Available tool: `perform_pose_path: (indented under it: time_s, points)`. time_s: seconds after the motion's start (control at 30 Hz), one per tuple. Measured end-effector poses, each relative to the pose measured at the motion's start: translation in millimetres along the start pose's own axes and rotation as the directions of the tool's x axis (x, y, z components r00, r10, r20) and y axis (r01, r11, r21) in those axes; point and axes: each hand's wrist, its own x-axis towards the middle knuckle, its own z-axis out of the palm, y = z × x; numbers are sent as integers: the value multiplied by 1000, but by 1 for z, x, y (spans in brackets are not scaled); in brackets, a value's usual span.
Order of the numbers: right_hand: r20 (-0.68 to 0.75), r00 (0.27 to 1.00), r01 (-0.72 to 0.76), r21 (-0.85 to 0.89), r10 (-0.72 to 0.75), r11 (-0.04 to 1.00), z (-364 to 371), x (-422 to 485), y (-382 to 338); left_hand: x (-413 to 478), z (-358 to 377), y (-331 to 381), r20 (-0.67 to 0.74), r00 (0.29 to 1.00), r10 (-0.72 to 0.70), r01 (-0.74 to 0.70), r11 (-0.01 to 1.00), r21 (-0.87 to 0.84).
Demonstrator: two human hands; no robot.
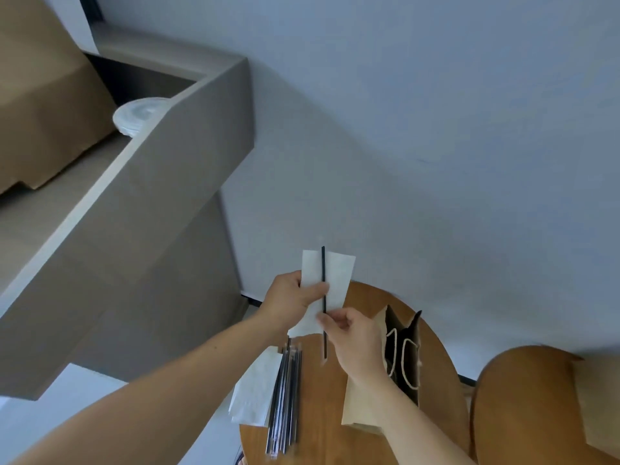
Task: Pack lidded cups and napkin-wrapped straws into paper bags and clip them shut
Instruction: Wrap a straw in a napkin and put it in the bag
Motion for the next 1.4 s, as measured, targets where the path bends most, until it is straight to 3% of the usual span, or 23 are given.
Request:
perform_pose_path:
  time_s: [0.2, 0.33, 0.53, 0.87, 0.93, 1.03, 1.1, 1.13, 1.23, 1.3, 1.4]
  points:
    - [-100, 994, 46, 115, -35, 992, -65, 14, -21, -5, 17, 50, 35, 998, 46, -48, 998, 43]
    - [-37, 997, 78, 171, -73, 982, -101, 27, -28, -10, 36, 69, 125, 991, 56, -59, 998, 20]
    - [166, 981, 63, 229, -103, 971, -133, 32, -25, -17, 63, 84, 241, 969, 49, -64, 997, 54]
    - [203, 979, -20, 238, -30, 971, -159, 27, -16, -15, 102, 83, 266, 964, 13, -43, 993, 108]
    - [163, 986, -6, 194, -26, 981, -165, 29, -14, -12, 109, 77, 255, 967, 18, -45, 994, 101]
    - [-107, 994, 4, 91, 6, 996, -179, 38, -11, -7, 110, 55, 191, 982, -5, -27, 986, 163]
    - [-296, 955, 5, 52, 11, 999, -189, 48, -9, -3, 104, 29, 166, 985, -49, -30, 897, 441]
    - [-355, 935, -1, 43, 16, 999, -192, 54, -6, -2, 101, 13, 182, 978, -99, -34, 791, 611]
    - [-396, 918, -15, 2, 14, 1000, -182, 68, 2, -8, 103, -35, 250, 910, -331, -43, 524, 851]
    - [-353, 936, -4, -5, 2, 1000, -163, 73, 10, -13, 115, -60, 220, 892, -394, -2, 484, 875]
    - [-313, 950, -25, -8, 21, 1000, -132, 74, 27, -18, 139, -79, 126, 911, -393, 106, 517, 850]
